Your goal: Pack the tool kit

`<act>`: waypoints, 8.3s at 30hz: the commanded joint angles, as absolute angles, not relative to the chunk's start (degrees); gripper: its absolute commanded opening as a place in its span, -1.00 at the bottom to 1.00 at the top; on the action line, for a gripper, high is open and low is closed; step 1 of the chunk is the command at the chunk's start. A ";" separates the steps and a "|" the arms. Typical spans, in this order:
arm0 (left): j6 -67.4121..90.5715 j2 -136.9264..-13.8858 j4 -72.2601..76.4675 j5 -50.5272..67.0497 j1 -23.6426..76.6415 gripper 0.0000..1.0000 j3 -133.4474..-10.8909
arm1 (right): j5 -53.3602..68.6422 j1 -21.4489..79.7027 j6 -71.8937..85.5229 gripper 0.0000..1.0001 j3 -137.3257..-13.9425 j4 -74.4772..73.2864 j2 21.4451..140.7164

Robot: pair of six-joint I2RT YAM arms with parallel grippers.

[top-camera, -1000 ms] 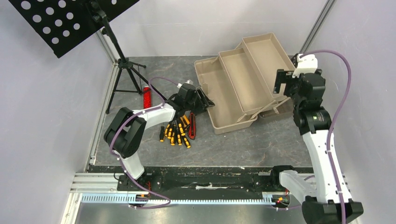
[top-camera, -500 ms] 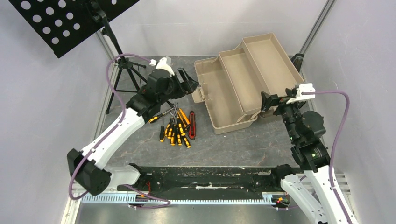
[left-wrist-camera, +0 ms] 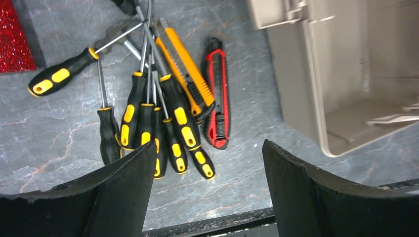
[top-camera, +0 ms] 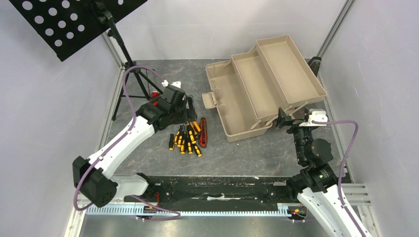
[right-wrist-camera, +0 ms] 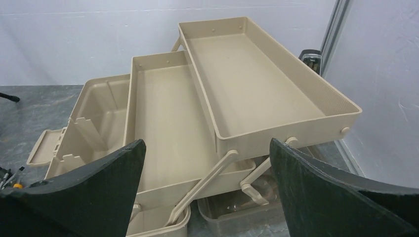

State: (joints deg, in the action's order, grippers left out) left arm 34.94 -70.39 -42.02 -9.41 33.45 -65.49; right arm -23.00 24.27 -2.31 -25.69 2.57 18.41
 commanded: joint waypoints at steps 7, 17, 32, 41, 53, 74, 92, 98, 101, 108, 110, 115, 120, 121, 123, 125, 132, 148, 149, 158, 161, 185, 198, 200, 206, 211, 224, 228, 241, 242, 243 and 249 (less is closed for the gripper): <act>36.94 -81.96 -45.09 -9.72 33.40 0.55 -68.05 | -22.62 24.94 -5.22 0.97 -20.52 8.91 17.55; 45.95 -88.25 -36.48 -9.28 33.49 0.01 -61.70 | -25.08 28.48 -6.59 0.97 -16.13 10.46 12.17; 50.01 -95.07 -33.05 -8.78 33.49 -0.11 -56.60 | -28.51 30.54 -8.43 0.96 -12.52 13.13 8.00; 50.37 -89.13 -34.81 -8.36 33.49 -0.59 -57.15 | -29.75 31.16 -8.70 0.96 -11.78 13.46 7.05; 51.64 -75.83 -36.60 -7.92 33.74 -0.95 -62.36 | -31.03 31.64 -8.53 0.96 -10.91 13.80 5.38; 59.86 -104.55 -14.66 -2.82 45.55 -0.85 -85.20 | -32.14 31.76 -8.70 0.97 -10.10 13.29 4.14; 59.51 -114.64 -16.87 -2.79 46.76 0.18 -88.07 | -32.27 31.91 -8.88 0.97 -9.50 13.76 3.61; 57.92 -110.30 -16.74 -2.67 46.75 0.66 -87.64 | -32.33 31.90 -8.88 0.97 -9.56 13.71 3.43; 55.47 -106.30 -19.03 -3.80 46.60 0.72 -87.15 | -32.31 32.01 -8.88 0.97 -9.47 13.76 3.25; 46.96 -94.90 -30.22 -9.14 45.80 0.73 -84.75 | -32.29 32.04 -8.88 0.97 -9.44 13.85 2.99; 44.26 -92.13 -35.15 -10.47 45.54 0.72 -84.09 | -32.18 31.99 -8.79 0.97 -9.37 13.80 2.91; 39.64 -85.08 -44.40 -13.83 44.03 0.67 -79.73 | -32.10 32.06 -8.75 0.97 -9.37 13.90 2.81; 33.70 -81.12 -50.42 -12.57 39.69 0.63 -75.47 | -31.77 32.08 -8.54 0.97 -9.34 13.72 2.72; 32.72 -80.60 -50.73 -10.94 38.21 0.62 -74.19 | -31.76 32.06 -8.53 0.97 -9.40 13.63 2.70; 31.56 -79.62 -50.65 -9.17 34.87 0.62 -71.24 | -32.02 32.08 -8.53 0.97 -9.38 13.56 2.82; 30.49 -79.07 -50.23 -7.75 31.51 0.61 -68.50 | -32.16 32.08 -8.53 0.97 -9.40 13.58 2.81; 28.32 -82.89 -47.03 -1.75 26.30 0.46 -63.34 | -32.41 32.15 -8.52 0.97 -9.22 13.67 2.99; 27.19 -94.37 -41.13 3.47 21.97 -0.07 -59.65 | -32.84 32.34 -8.55 0.97 -8.98 13.87 2.98; 27.25 -94.14 -41.09 4.19 21.96 -0.17 -59.51 | -32.89 32.35 -8.58 0.97 -8.94 13.91 2.97; 27.64 -92.08 -41.09 5.34 21.91 -0.45 -58.16 | -32.95 32.52 -8.56 0.97 -8.80 14.22 2.90; 28.02 -92.10 -40.62 5.55 21.91 -0.47 -57.74 | -33.19 32.48 -8.61 0.97 -8.84 14.08 2.72; 49.51 -76.87 -25.97 13.89 25.97 -0.94 -65.36 | -33.51 32.61 -8.79 0.97 -8.85 14.01 2.10; 60.22 -100.75 -13.54 9.03 39.02 -0.88 -82.98 | -34.27 32.65 -9.05 0.97 -8.82 13.97 1.72; 60.83 -103.91 -13.62 8.40 39.99 -0.86 -84.94 | -34.18 32.60 -9.10 0.97 -8.84 14.00 1.71; 59.96 -111.89 -16.14 5.99 42.17 -0.64 -89.87 | -34.10 32.62 -8.97 0.96 -8.84 14.07 1.58; 60.29 -114.92 -17.23 5.90 42.36 -0.30 -90.42 | -33.98 32.61 -8.97 0.96 -8.83 14.02 1.45; 54.94 -108.05 -21.64 4.02 41.91 0.53 -91.97 | -33.82 32.63 -8.83 0.96 -8.82 13.92 1.06; 51.70 -103.52 -25.00 1.60 41.44 0.72 -90.25 | -33.67 32.60 -8.89 0.96 -8.85 13.86 0.95; 23.84 -88.67 -50.05 -15.90 37.50 0.75 -81.53 | -33.84 32.64 -8.82 0.96 -8.47 14.25 0.66; 20.70 -88.12 -50.97 -17.95 37.17 0.75 -80.50 | -33.70 32.65 -8.81 0.96 -8.45 14.28 0.70; 17.36 -87.74 -51.83 -19.65 36.74 0.75 -79.60 | -33.64 32.65 -8.79 0.96 -8.46 14.30 0.76; 1.69 -86.93 -48.99 -20.05 31.22 0.71 -73.17 | -33.64 32.76 -8.86 0.96 -8.48 14.25 0.79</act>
State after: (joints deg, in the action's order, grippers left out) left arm 17.26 -88.79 -49.19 -16.75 34.57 -76.55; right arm -33.32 32.40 -8.62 -8.73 12.43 1.06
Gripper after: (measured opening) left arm 0.864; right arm 0.982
